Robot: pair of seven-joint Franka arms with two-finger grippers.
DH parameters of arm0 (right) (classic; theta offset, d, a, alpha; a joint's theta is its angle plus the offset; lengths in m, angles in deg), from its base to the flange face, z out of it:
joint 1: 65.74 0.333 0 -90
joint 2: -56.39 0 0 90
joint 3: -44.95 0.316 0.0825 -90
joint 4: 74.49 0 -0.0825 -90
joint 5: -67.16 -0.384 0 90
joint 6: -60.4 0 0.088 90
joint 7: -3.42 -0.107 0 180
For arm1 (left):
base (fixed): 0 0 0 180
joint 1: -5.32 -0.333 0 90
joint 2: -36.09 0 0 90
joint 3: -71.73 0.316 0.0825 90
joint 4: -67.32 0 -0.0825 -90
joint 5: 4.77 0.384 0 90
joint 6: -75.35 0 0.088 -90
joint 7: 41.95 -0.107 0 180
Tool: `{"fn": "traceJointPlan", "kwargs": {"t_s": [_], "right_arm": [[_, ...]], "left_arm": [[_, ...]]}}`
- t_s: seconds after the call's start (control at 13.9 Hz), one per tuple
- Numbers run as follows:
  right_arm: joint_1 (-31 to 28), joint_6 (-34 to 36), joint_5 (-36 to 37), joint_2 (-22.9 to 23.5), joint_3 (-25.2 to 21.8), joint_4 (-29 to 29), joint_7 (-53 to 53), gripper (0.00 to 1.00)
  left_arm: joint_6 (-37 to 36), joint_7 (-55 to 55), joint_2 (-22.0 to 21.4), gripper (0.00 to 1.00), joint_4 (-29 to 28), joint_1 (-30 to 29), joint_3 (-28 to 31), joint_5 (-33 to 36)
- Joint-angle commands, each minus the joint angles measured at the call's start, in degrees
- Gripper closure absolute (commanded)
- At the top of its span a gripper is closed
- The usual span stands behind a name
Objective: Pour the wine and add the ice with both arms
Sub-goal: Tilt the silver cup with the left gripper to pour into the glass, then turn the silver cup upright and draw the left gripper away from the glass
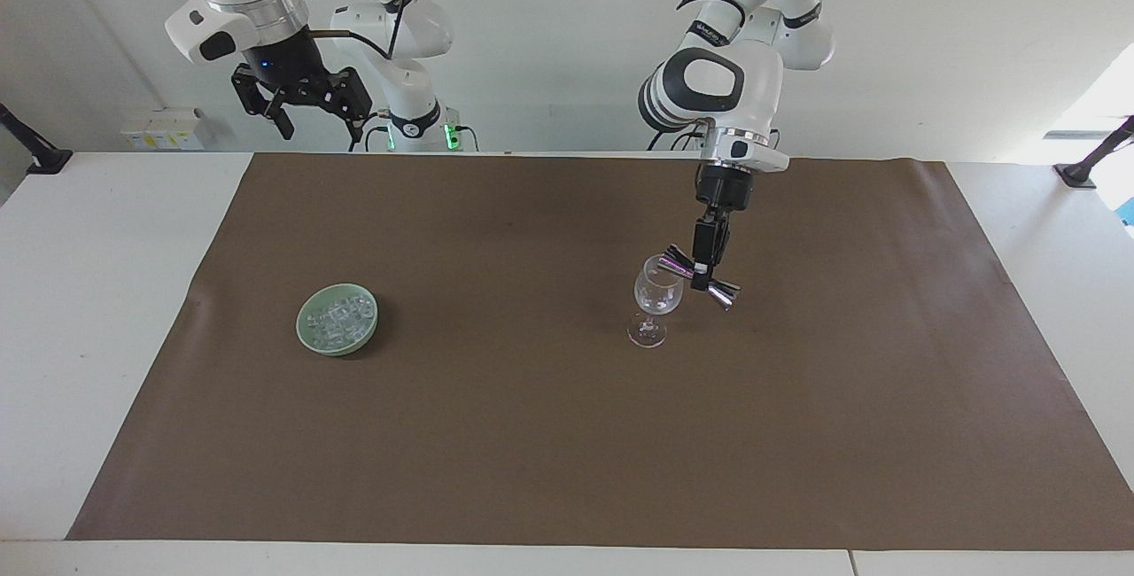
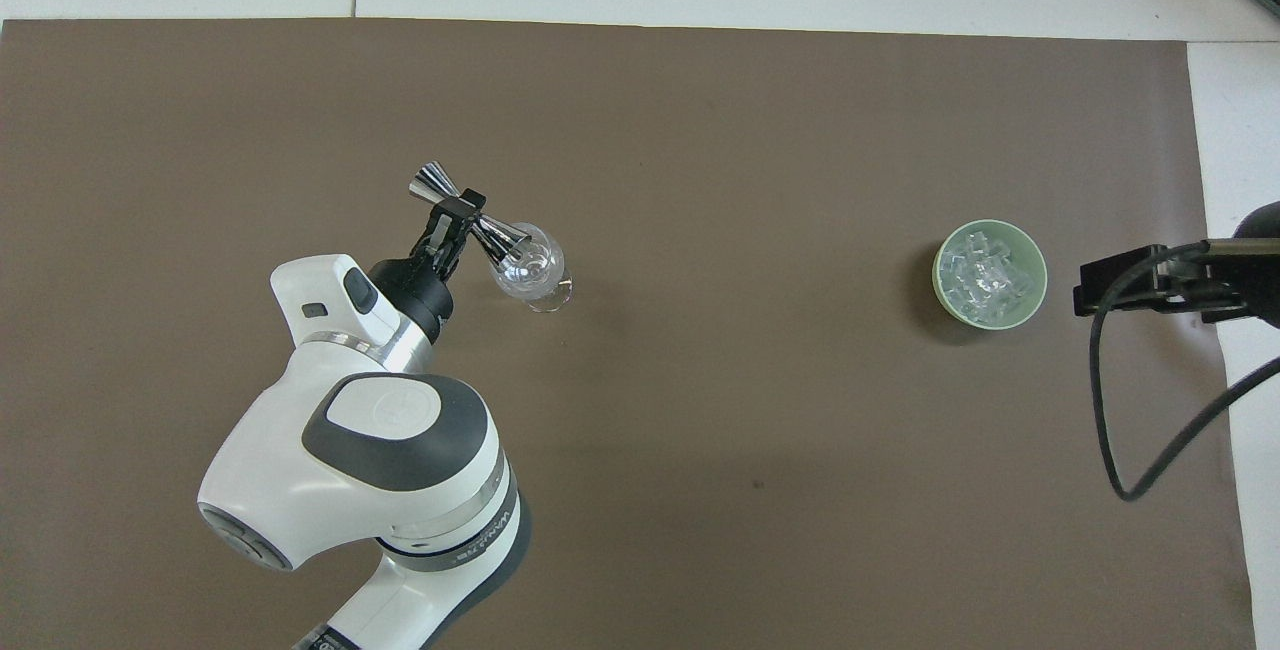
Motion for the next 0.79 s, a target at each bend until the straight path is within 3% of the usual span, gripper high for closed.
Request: {"fn": "traceJointPlan", "kwargs": {"t_s": [0.0,0.72], "right_arm": [[-0.8,-0.1,-0.9,-1.2,0.5,1.3,-0.4,0.00],[-0.9,-0.1,-0.9,-1.2,0.5,1.4,-0.5,0.00]], "left_arm": [[0.9,4.4,0.4,1.00,0.6,-1.5,-1.0,-1.1],[-2.1,29.3,-2.2,1.00,0.4,-3.6,-1.2,-1.2]]}}
